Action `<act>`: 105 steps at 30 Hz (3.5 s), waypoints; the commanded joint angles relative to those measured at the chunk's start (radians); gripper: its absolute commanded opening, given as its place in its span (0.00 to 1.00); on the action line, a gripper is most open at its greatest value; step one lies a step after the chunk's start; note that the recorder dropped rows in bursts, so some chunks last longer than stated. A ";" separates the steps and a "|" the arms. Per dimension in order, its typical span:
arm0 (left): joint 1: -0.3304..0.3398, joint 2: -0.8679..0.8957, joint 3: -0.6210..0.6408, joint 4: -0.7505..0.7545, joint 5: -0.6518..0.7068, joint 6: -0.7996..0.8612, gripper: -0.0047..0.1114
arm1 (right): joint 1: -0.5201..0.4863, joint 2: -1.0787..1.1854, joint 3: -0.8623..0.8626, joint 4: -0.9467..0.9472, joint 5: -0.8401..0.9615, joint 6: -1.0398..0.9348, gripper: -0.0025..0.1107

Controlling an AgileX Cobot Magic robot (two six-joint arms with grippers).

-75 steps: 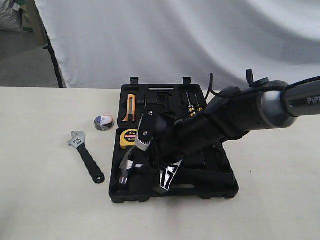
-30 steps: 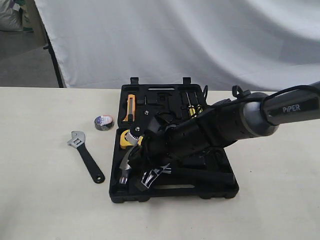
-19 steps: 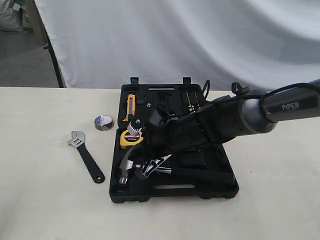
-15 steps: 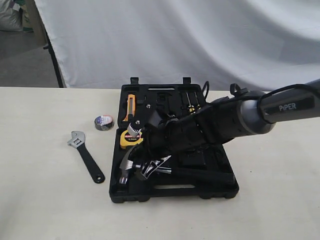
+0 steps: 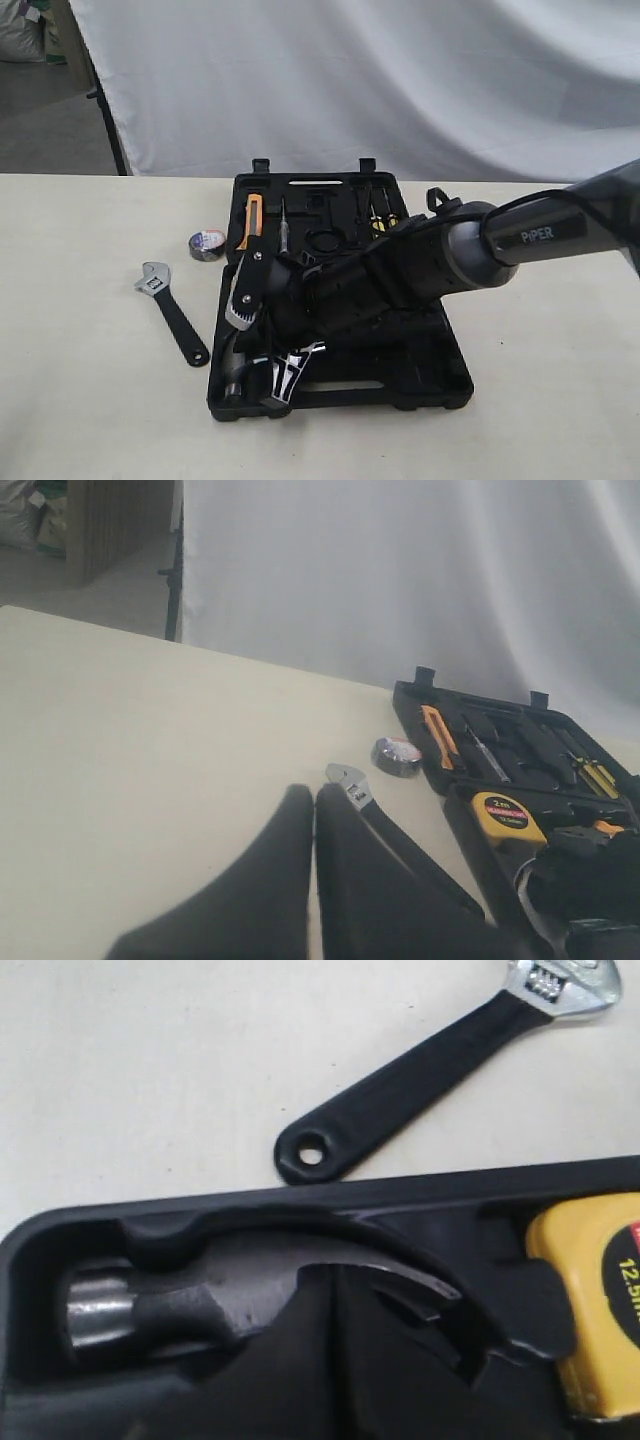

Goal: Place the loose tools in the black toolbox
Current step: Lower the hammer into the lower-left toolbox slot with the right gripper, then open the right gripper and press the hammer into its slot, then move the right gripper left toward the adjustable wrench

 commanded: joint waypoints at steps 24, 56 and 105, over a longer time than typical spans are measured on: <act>0.025 -0.003 -0.003 0.004 -0.007 -0.005 0.05 | 0.006 -0.135 0.012 -0.355 -0.081 0.550 0.02; 0.025 -0.003 -0.003 0.004 -0.007 -0.005 0.05 | 0.008 -0.065 0.160 -0.443 -0.160 0.769 0.02; 0.025 -0.003 -0.003 0.004 -0.007 -0.005 0.05 | 0.197 -0.017 -0.206 -0.228 -0.330 0.943 0.36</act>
